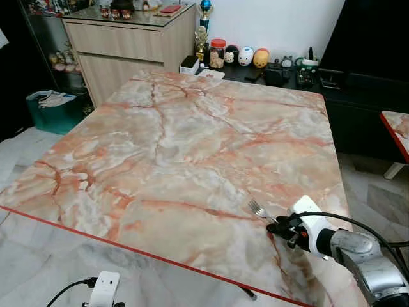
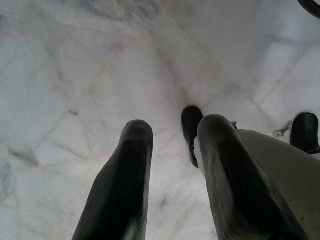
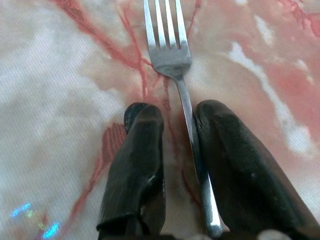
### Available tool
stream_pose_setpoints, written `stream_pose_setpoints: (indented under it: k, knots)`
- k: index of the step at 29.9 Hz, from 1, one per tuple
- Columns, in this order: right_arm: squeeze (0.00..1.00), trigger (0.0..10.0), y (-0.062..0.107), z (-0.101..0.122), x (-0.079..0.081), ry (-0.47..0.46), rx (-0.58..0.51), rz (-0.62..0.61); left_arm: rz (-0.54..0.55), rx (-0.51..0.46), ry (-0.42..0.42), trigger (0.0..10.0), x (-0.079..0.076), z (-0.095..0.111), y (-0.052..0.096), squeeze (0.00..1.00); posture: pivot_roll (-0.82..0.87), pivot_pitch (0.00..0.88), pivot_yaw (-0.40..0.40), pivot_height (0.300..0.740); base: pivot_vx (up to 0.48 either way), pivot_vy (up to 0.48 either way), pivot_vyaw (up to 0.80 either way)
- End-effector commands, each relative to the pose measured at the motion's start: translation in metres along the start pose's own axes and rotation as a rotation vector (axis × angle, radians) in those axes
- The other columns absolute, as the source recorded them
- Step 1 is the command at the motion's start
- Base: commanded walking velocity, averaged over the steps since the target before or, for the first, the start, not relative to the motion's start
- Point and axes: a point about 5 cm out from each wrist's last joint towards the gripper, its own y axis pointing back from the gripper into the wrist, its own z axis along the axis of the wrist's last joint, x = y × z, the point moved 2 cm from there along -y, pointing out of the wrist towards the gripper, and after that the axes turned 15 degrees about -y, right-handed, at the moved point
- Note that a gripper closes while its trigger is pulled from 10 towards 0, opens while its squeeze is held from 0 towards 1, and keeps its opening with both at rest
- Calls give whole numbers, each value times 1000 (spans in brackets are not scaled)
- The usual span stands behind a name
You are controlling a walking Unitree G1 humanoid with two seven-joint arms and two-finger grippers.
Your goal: Setting the table
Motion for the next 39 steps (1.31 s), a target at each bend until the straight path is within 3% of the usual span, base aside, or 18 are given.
stream_pose_setpoints:
  k: [1,19,27,28,34,39]
  knots:
    - [0,0,5,-15,-18,-6,73,-123,-4,21,-9,10000,0,-4,1,0,5,0,-18,740,0,0,0]
    - [0,0,-1,-10,-17,5,48,-146,-1,20,-9,10000,2,-4,1,0,14,0,-16,740,0,0,0]
    - [0,0,-3,11,-13,-1,-80,-169,0,21,-10,10000,2,-4,1,0,14,0,-16,740,0,0,0]
    - [0,10000,-3,17,-11,-10,-122,-179,-1,21,-10,10000,2,-4,1,0,14,0,-16,740,0,0,0]
    - [0,10000,-1,24,-8,-21,-199,-215,-6,21,-16,10000,1,-4,1,0,13,0,-15,740,0,0,0]
    - [0,10000,6,47,-3,-34,-368,-264,-7,22,-15,10000,1,-4,1,0,11,0,-17,740,0,0,0]
